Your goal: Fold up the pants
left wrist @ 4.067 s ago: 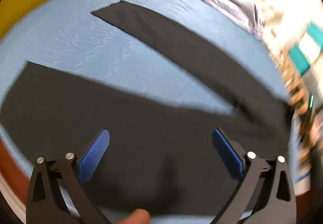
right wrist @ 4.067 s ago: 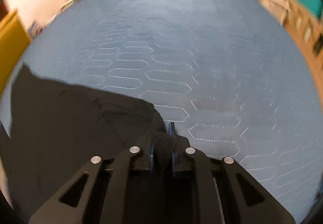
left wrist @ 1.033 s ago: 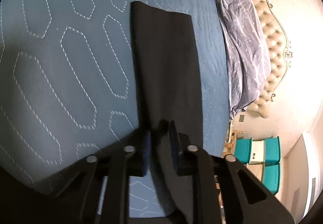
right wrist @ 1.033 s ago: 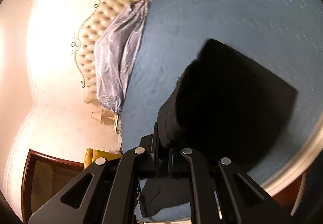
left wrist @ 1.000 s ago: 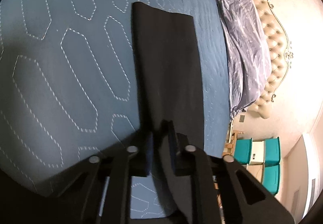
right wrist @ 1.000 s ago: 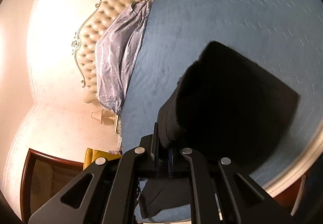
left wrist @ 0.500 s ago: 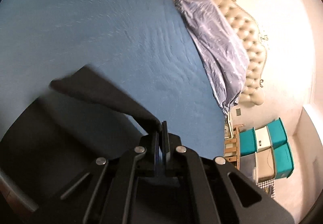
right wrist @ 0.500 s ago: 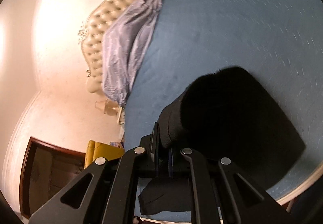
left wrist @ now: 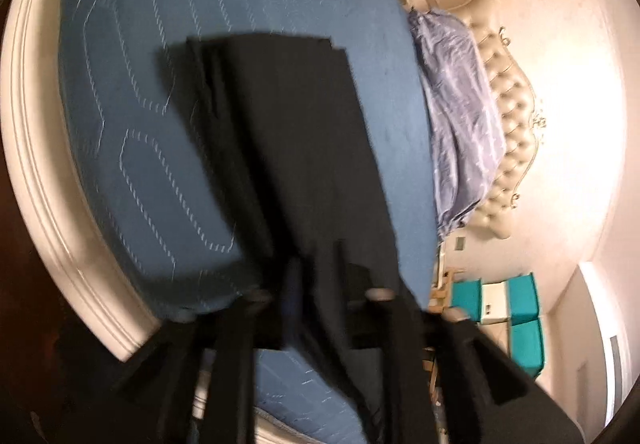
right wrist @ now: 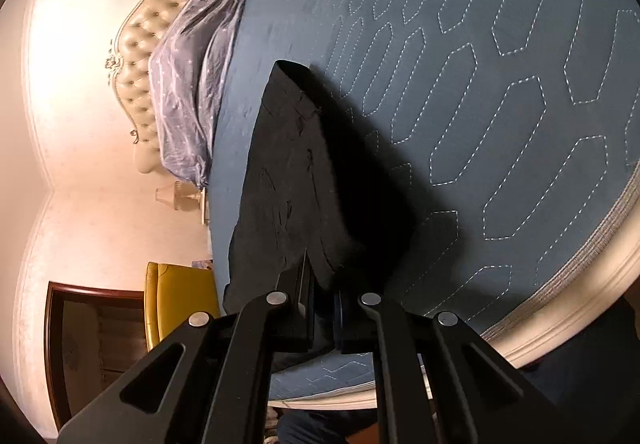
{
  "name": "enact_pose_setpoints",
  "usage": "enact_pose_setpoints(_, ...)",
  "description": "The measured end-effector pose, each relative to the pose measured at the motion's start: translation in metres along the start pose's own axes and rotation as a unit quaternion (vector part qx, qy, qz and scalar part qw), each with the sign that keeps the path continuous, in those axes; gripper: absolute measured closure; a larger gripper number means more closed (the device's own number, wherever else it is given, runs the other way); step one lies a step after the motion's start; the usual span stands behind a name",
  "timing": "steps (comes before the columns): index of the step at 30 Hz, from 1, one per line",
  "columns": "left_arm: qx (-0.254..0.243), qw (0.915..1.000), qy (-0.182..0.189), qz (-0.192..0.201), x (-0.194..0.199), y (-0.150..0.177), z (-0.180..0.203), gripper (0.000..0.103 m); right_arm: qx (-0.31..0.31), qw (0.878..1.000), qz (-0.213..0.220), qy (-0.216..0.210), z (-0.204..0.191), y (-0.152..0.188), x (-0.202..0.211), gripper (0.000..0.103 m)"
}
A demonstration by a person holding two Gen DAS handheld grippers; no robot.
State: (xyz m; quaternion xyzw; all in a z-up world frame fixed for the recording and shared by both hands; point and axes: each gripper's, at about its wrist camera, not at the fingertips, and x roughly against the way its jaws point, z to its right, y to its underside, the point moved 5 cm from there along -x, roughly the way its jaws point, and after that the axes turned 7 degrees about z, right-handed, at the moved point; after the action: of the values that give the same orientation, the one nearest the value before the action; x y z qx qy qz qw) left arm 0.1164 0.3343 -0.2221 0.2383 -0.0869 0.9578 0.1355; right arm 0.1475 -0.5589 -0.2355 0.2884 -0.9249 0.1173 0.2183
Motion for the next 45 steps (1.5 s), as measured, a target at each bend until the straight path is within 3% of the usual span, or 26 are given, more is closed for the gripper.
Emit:
enact_pose_setpoints(3,0.031,0.9993,0.014,0.018,0.009,-0.016,-0.004,0.067,0.003,1.000,-0.001,-0.001,0.005,0.003,0.004,0.093)
enact_pose_setpoints(5,0.039,0.9988,0.008,0.028,0.014,-0.025,-0.010,0.067,0.001,1.000,-0.001,0.000,0.007,0.003,0.006,0.086)
enact_pose_setpoints(11,0.021,0.9995,-0.015,0.017,0.005,-0.039,-0.004,0.069,0.000,1.000,0.002,-0.010,0.008,0.002,0.009,0.083)
enact_pose_setpoints(13,0.008,0.9985,-0.052,0.012,-0.002,-0.042,0.000,0.098,0.001,1.000,0.002,-0.005,0.008,0.001,0.008,0.083)
enact_pose_setpoints(15,-0.009,0.9968,-0.079,0.005,-0.002,-0.044,0.006,0.100,0.003,1.000,0.004,-0.006,0.006,0.003,0.008,0.083)
enact_pose_setpoints(17,-0.026,0.9947,-0.099,0.000,-0.001,-0.046,0.019,0.101,0.020,1.000,0.016,0.007,0.001,0.003,0.010,0.093)
enact_pose_setpoints(20,-0.046,0.9955,-0.083,-0.001,0.000,-0.058,0.069,0.101,0.016,1.000,0.023,0.013,-0.015,0.002,0.014,0.095)
enact_pose_setpoints(22,-0.073,0.9941,-0.081,0.004,-0.010,-0.070,0.123,0.101,0.027,0.999,0.024,0.011,-0.042,-0.006,0.014,0.095)
enact_pose_setpoints(26,-0.121,0.9892,-0.083,-0.002,-0.056,-0.091,0.231,0.101,0.068,0.997,0.025,-0.001,-0.126,-0.052,-0.002,0.095)
enact_pose_setpoints(28,-0.142,0.9870,-0.074,0.016,-0.072,-0.103,0.282,0.101,0.090,0.996,0.025,-0.004,-0.169,-0.080,-0.020,0.095)
enact_pose_setpoints(30,-0.148,0.9864,-0.054,0.047,-0.066,-0.109,0.311,0.101,0.116,0.993,0.029,-0.006,-0.216,-0.111,-0.040,0.095)
enact_pose_setpoints(33,-0.141,0.9891,-0.030,0.031,-0.047,-0.096,0.289,0.101,0.138,0.989,0.054,-0.028,-0.258,-0.136,-0.046,0.095)
enact_pose_setpoints(36,-0.116,0.9926,-0.032,0.017,-0.030,-0.082,0.227,0.101,0.141,0.987,0.059,-0.043,-0.245,-0.127,-0.034,0.095)
enact_pose_setpoints(42,-0.042,0.9970,-0.062,-0.018,-0.016,-0.050,0.066,0.101,0.085,0.995,0.042,-0.022,-0.118,-0.069,-0.001,0.095)
enact_pose_setpoints(45,-0.020,0.9983,-0.052,-0.018,-0.013,-0.042,0.022,0.101,0.053,0.998,0.025,0.006,-0.053,-0.037,0.002,0.095)
